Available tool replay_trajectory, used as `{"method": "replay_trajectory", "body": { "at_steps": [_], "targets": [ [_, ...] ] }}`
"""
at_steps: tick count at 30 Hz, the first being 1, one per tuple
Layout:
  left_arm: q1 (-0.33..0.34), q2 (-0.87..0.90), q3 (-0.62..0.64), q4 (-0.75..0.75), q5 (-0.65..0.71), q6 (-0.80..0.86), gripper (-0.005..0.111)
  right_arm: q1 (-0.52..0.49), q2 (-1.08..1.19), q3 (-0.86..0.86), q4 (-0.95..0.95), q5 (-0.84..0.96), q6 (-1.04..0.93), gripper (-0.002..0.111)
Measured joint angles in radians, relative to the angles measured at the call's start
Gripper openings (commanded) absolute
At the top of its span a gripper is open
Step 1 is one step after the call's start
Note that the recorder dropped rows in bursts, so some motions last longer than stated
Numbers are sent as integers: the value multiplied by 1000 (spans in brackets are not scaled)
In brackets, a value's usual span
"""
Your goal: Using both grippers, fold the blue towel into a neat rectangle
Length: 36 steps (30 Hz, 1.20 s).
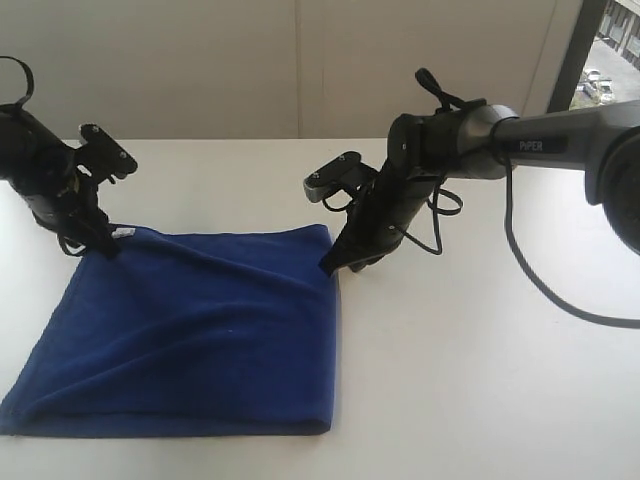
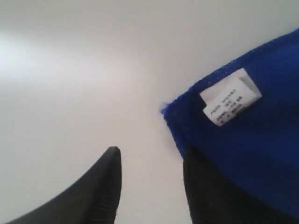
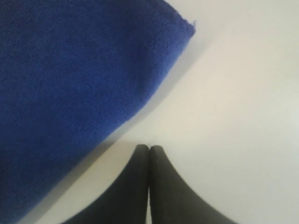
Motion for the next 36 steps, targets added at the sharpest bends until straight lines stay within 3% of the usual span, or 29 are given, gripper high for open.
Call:
{"method": "replay_trajectory", "body": {
  "at_steps": [11,16,19,24,28,36],
  "targets": [
    [0,-153,0,-46,177,-72,48,0,-101,0,-95,-82,41,0],
    [0,-208,0,-184,277,-65,47,0,-163,0,-45,30,10,0],
    [0,-227,2,-351,331,50,35,14,-173,11,76,162,-104,0],
    [0,-249,50,-631,380,306,0,89,-173,102,165,183,-167,0],
    [0,-258,101,-669,402,343,0,155,-163,169,163,148,-174,0],
    [0,-387,235,-704,400,352,0,168,-146,230,56,92,-77,0]
  ]
}}
